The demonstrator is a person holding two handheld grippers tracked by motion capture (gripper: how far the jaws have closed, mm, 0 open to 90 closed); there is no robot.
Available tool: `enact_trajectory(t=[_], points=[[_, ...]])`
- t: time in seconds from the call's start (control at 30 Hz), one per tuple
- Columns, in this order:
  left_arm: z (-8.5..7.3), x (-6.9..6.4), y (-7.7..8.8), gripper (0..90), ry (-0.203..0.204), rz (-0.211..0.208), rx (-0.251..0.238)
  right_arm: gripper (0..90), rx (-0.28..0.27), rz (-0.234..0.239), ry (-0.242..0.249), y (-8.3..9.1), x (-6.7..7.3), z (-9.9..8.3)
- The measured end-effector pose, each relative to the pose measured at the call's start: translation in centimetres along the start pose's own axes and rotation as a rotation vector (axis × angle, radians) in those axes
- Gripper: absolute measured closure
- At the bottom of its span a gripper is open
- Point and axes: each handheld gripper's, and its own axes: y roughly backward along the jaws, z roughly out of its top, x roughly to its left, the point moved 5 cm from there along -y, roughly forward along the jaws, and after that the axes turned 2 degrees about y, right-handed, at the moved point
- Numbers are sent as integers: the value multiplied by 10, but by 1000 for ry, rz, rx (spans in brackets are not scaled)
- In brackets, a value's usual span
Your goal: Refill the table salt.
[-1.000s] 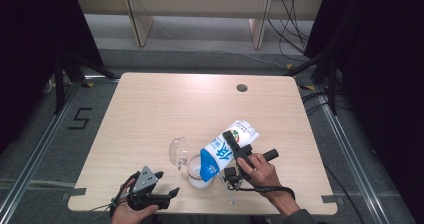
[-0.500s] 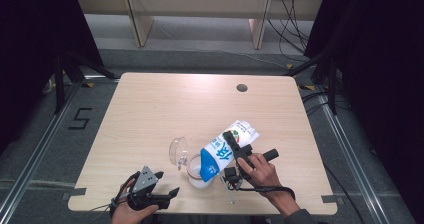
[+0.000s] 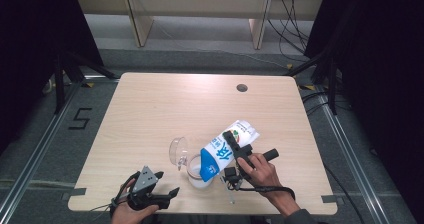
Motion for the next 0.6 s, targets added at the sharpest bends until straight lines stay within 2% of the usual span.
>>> enact_trajectory(t=[0.13, 0.17, 0.2, 0.6], points=[[0, 0, 0, 228, 1, 2, 1, 648, -4, 0, 11, 0, -1, 0], [0, 0, 0, 227, 1, 2, 0, 648, -7, -6, 28, -1, -3, 0], [0, 0, 0, 228, 5, 2, -1, 648, 0, 0, 7, 0, -1, -1], [0, 0, 1, 228, 4, 4, 1, 652, 0, 0, 14, 0, -2, -1]])
